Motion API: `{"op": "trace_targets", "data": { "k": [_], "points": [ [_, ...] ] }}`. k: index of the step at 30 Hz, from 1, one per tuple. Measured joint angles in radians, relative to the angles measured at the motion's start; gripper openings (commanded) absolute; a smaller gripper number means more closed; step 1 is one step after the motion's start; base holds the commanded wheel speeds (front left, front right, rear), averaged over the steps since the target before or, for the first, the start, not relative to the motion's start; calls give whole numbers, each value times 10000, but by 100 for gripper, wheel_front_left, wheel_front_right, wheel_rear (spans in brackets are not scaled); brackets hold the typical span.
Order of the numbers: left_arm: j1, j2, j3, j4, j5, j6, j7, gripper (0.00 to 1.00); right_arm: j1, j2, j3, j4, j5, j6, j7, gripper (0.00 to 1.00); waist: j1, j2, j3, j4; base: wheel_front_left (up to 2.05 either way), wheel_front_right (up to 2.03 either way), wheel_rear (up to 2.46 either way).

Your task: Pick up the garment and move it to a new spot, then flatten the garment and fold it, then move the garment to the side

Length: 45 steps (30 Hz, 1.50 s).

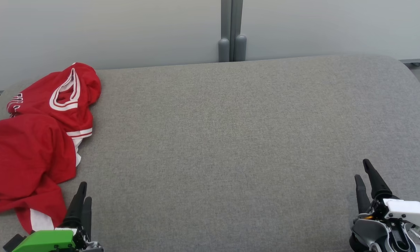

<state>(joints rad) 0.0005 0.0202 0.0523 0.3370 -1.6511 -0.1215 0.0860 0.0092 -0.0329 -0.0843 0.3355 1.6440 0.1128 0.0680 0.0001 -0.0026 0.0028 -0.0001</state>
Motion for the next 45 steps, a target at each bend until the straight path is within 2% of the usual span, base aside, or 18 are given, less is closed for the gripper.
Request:
{"op": "trace_targets", "data": {
  "k": [6, 17, 24, 29, 45],
  "points": [
    [0, 2, -188, -146, 94, 0, -192, 100, 0, 0, 198, -46, -278, 0, -174, 100, 0, 0, -12, -3, 0, 0, 0],
    [0, 50, -328, -558, 1392, 33, -575, 100, -12, 0, 261, -393, -1592, -8, -514, 100, 0, 0, -31, -4, 0, 0, 0],
    [-5, 86, -318, -982, 2623, 226, -800, 100, -72, -67, 320, -880, -3039, -102, -736, 100, 0, 0, -34, 2, 0, 0, 0],
    [-7, 215, -380, -1398, 3889, 391, -976, 100, -201, -249, 660, -1275, -4366, -240, -882, 100, 0, 0, -24, 13, 0, 0, 0],
    [29, 604, -970, -2004, 7474, 955, -1484, 100, -196, -313, 1593, -1689, -7336, -625, -1379, 100, 0, 0, 23, 14, 0, 0, 0]
  ]
}}
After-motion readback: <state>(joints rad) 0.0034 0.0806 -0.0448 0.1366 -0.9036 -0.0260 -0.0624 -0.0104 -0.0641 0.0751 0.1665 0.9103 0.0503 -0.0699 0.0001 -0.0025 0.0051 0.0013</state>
